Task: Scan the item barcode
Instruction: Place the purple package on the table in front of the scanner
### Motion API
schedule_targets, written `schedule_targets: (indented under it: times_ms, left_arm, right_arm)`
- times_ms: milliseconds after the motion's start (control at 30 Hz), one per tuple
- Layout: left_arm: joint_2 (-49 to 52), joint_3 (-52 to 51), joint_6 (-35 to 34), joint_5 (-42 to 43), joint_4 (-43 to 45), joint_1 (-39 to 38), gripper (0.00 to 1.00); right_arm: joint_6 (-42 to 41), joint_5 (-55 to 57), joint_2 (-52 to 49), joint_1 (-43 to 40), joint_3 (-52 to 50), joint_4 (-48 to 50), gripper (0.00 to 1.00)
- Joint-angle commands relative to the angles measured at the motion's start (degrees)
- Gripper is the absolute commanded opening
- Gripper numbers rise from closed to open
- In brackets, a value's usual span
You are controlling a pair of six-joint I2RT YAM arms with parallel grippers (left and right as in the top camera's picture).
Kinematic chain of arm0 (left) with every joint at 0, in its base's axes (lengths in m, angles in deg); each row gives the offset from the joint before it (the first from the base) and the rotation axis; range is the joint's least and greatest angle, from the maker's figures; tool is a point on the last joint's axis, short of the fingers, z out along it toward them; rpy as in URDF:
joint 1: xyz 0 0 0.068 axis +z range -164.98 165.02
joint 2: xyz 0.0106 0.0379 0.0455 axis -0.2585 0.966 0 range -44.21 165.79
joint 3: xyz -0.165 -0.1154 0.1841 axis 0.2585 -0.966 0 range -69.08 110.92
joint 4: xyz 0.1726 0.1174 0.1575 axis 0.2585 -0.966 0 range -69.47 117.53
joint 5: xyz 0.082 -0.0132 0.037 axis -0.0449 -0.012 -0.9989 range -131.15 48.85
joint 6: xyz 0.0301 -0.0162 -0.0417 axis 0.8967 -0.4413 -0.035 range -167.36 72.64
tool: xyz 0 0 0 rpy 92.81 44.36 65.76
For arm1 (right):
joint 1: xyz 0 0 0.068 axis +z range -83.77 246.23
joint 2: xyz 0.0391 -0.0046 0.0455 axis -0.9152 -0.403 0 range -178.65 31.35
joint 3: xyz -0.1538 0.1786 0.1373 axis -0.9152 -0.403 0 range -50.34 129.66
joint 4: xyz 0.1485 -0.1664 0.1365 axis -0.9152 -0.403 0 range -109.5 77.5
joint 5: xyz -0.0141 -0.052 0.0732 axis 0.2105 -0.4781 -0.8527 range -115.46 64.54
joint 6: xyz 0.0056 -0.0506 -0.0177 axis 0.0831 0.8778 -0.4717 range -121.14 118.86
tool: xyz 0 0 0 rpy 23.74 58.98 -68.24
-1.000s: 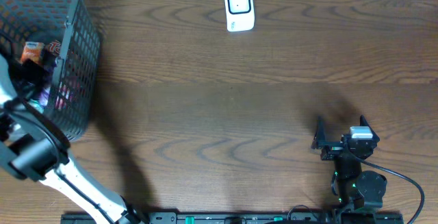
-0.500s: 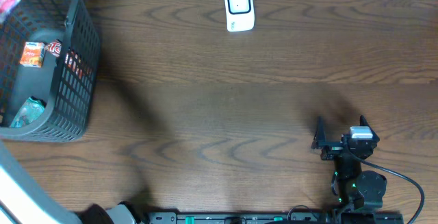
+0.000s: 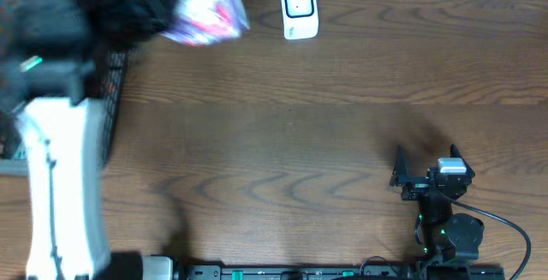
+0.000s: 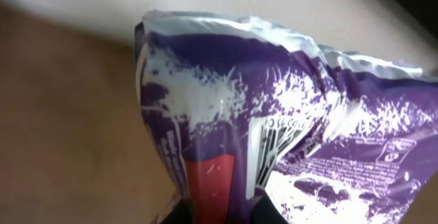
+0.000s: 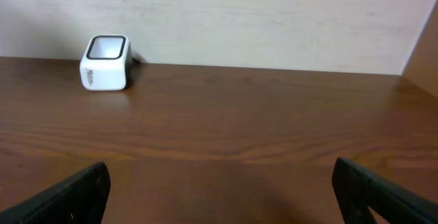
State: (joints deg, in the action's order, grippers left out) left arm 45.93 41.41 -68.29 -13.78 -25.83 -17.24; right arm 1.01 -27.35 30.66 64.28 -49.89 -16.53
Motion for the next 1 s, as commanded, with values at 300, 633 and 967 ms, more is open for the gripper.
schedule_targets:
  times_ms: [300, 633, 967]
  left_arm:
    - [25.4, -0.9, -6.8, -8.0, 3.2, -19.1, 0.07]
    - [34.0, -0.8, -6.4, -10.5, 4.0, -22.2, 0.65]
    - [19.5, 7.7, -4.1, -8.6, 4.5, -10.7, 0.92]
  right_arm:
    - [0.5, 0.0, 0.4, 0.5, -0.1, -0.2, 0.99]
    - [0.5, 0.0, 0.4, 0.5, -0.1, -0.2, 0.99]
    - [0.5, 0.0, 0.4, 0.5, -0.1, -0.2, 0.99]
